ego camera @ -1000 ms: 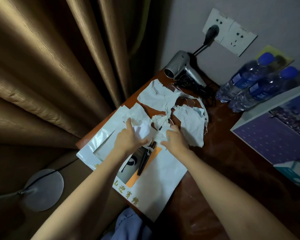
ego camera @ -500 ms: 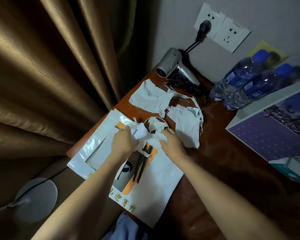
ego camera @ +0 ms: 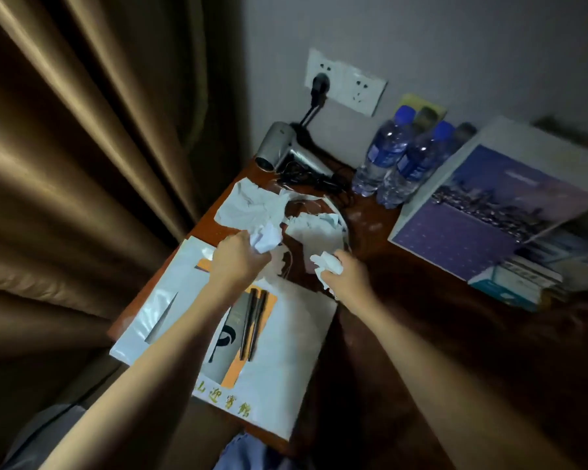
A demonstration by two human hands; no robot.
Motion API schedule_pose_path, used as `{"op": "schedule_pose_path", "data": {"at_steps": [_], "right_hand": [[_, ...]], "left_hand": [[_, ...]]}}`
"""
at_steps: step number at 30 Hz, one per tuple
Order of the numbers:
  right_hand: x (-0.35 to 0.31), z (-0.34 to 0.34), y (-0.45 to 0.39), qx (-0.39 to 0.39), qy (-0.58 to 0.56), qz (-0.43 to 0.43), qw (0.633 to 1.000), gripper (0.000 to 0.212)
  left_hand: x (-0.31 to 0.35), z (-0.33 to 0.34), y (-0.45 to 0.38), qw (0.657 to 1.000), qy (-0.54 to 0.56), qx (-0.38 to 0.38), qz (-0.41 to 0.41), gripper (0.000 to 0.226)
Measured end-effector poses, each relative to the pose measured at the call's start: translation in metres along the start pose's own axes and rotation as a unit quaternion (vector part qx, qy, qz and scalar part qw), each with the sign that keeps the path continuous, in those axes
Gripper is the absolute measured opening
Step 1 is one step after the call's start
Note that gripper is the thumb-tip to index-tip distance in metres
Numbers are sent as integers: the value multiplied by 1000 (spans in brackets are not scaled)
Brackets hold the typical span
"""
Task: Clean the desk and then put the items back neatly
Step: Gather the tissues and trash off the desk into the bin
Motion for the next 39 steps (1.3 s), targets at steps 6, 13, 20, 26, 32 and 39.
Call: {"op": "schedule_pose_path", "data": {"at_steps": [6, 13, 20, 26, 32, 39], "right_hand": [[32, -79, 72, 76, 13, 44, 996, 18], [107, -170, 247, 257, -45, 142, 955, 25], [176, -218, 444, 300, -5, 244, 922, 23], [221, -249, 607, 400, -11, 314, 861, 18], [260, -270, 728, 491, -39, 369, 788, 15], [339, -293, 815, 532, -94, 418, 731, 27]], "left_hand": [[71, 37, 66, 992, -50, -65, 95, 26], [143, 112, 215, 948, -103, -156, 259, 32], [165, 193, 392, 874, -114, -249, 402, 50], [185, 267, 552, 790, -173, -308, 501, 26], [200, 335, 681, 723, -220, -361, 546, 34], [221, 437, 796, 647, -287, -395, 586, 38]]}}
Point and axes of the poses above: each hand's wrist, its own y-axis away from the middle knuckle, its own z-axis out of the palm, x = y × z, the point moved 2 cm from there along -y, towards the middle knuckle, and after that the axes turned 12 degrees about -z, right-handed, at the moved point
